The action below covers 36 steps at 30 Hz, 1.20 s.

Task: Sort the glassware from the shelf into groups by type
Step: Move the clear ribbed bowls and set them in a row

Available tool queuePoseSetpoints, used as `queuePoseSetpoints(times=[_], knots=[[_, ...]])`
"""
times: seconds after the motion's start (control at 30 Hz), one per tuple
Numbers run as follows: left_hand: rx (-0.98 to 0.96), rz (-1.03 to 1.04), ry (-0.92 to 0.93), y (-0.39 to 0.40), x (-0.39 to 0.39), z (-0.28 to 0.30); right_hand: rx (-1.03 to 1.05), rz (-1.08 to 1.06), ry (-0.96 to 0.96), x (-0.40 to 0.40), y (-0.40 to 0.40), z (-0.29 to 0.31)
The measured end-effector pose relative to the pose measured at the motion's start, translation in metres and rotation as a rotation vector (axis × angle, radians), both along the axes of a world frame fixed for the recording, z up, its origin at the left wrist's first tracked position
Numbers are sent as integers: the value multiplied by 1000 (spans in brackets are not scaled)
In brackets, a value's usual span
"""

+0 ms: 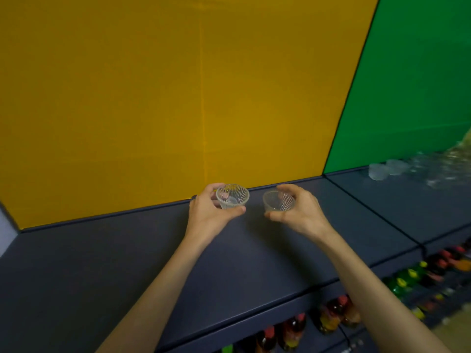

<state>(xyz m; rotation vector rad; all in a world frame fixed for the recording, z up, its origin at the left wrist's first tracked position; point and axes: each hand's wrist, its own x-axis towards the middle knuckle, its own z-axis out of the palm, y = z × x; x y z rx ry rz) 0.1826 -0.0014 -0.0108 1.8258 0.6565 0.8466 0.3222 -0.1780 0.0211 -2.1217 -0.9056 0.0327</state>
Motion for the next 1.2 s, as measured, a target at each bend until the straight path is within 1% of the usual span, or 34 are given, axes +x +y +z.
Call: queuePoseSetpoints(times=[0.2,0.3,0.43,0.67,0.8,1.0,1.2], knots=[[62,-122,0,-66,46,18,40,-117,43,29,-81,4],[75,-166,-1,-108,69,21,52,-147,35,42,-128,4],[83,-200,10,-175,102,25,67,-200,-5,65,-200,3],[88,-229,50,-301,161,24,108,-272,-5,124,-331,-11],[92,-239,66,-358,195,19,118,-293,-5,152,-390,-21],[89,-207,102,-407,246,11,97,-284,29,199,-447,-36],[111,-177,137,-423,311,10,90,-273,35,256,-455,-42]])
